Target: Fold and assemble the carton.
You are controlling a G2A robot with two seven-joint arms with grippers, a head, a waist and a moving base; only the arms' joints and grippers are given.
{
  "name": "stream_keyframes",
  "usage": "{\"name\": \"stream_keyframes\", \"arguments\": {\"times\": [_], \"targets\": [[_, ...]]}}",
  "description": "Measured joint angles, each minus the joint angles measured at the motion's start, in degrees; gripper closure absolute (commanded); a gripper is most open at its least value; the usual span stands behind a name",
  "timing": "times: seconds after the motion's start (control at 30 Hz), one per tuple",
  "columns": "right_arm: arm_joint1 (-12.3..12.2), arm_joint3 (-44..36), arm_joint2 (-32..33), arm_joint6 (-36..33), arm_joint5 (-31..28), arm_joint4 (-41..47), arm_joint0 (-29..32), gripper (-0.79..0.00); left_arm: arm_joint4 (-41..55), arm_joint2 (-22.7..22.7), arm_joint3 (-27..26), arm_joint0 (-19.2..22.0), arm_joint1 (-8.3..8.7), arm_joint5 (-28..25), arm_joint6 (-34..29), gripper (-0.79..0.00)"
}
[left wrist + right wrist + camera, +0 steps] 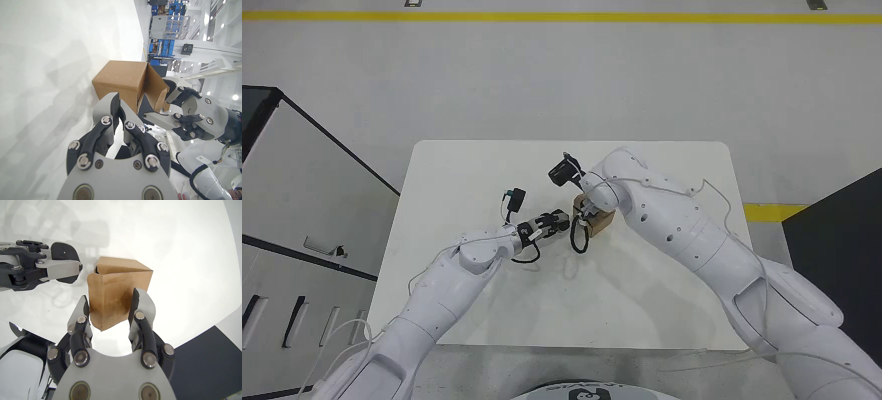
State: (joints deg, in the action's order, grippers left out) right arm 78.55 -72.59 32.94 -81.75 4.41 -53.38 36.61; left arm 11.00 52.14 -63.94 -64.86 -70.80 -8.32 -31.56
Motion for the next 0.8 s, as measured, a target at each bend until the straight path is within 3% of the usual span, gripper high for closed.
{"name": "stream_keyframes", "arguments": {"times": [0.1,0.23,0.3,0.57,0.8], "targets": [[0.0,0.0,0.8,0.0,-0.3,0.4,0.2,-0.471,0.0,0.0,0.0,0.0,0.00,0.0,0.0,0.000],[0.0,0.1,1.8,-0.3,-0.7,0.9,0.4,-0.382,0.0,0.0,0.0,0.0,0.00,0.0,0.0,0.000],[0.0,0.2,2.1,-0.3,-0.7,0.7,0.5,-0.382,0.0,0.0,0.0,0.0,0.00,0.0,0.0,0.000],[0.1,-0.2,2.8,-0.5,-1.5,0.1,0.8,-0.526,0.0,0.0,0.0,0.0,0.00,0.0,0.0,0.000],[0.1,-0.7,4.6,-0.4,-2.3,1.4,1.1,-0.508,0.0,0.0,0.0,0.0,0.00,0.0,0.0,0.000]]}}
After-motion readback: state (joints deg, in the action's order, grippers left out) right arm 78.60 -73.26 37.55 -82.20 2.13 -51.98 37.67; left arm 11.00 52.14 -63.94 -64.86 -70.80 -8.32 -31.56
